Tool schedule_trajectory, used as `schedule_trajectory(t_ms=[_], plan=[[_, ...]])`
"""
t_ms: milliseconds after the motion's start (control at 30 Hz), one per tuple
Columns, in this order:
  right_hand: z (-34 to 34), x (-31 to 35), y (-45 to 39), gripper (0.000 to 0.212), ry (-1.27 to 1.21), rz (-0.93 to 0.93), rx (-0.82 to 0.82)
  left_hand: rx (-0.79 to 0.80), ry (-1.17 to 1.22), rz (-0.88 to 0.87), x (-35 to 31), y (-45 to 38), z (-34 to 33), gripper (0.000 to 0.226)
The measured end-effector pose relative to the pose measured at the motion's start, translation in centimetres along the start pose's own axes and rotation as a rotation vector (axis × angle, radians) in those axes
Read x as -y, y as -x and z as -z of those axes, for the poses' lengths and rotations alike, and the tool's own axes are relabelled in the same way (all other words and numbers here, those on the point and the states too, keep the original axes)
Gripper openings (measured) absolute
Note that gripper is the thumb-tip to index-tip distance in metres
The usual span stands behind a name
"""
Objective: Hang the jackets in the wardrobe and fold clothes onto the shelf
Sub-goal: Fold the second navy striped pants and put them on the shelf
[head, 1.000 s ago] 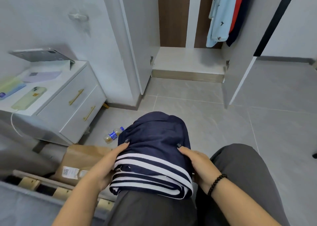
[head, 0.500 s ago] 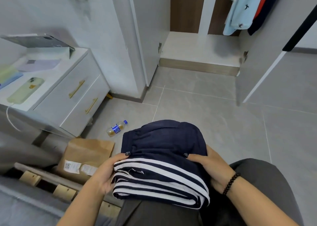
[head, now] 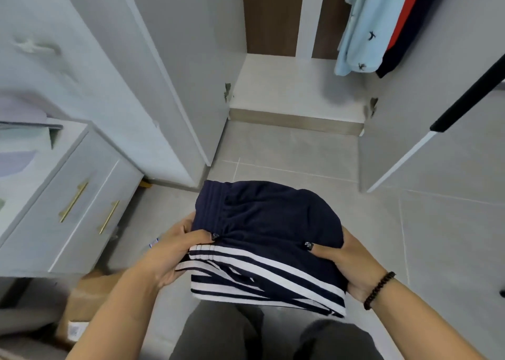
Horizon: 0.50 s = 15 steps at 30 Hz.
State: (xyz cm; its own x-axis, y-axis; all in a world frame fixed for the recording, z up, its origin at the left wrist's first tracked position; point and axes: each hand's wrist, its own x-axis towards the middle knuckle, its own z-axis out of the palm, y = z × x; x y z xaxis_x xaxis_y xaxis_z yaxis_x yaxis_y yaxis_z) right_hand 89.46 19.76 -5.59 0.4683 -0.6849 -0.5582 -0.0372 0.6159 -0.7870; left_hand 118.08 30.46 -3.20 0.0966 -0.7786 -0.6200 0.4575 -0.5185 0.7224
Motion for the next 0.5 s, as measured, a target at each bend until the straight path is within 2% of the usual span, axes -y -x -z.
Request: schedule_trajectory(t_ms=[133, 233, 400, 500], plan=[[1.5, 8.3, 2.8, 0.059, 0.064, 0.067, -0.005, 0.117, 0.015, 0.043, -7.4, 1.3, -4.7, 0.061], [1.7, 14.6, 6.0, 0.062, 0.225, 0.184, -0.022, 0.228, -0.047, 0.112, -12.8, 3.7, -8.1, 0.06], [1.7, 25.1, 11.7, 0.093, 0.452, 0.343, -0.002, 0.322, -0.104, 0.193, -21.3, 8.1, -14.2, 0.074], [2.6, 30.4, 14.9, 0.096, 0.495, 0.367, -0.047, 0.359, -0.128, 0.176, -25.7, 10.8, -17.9, 0.078]])
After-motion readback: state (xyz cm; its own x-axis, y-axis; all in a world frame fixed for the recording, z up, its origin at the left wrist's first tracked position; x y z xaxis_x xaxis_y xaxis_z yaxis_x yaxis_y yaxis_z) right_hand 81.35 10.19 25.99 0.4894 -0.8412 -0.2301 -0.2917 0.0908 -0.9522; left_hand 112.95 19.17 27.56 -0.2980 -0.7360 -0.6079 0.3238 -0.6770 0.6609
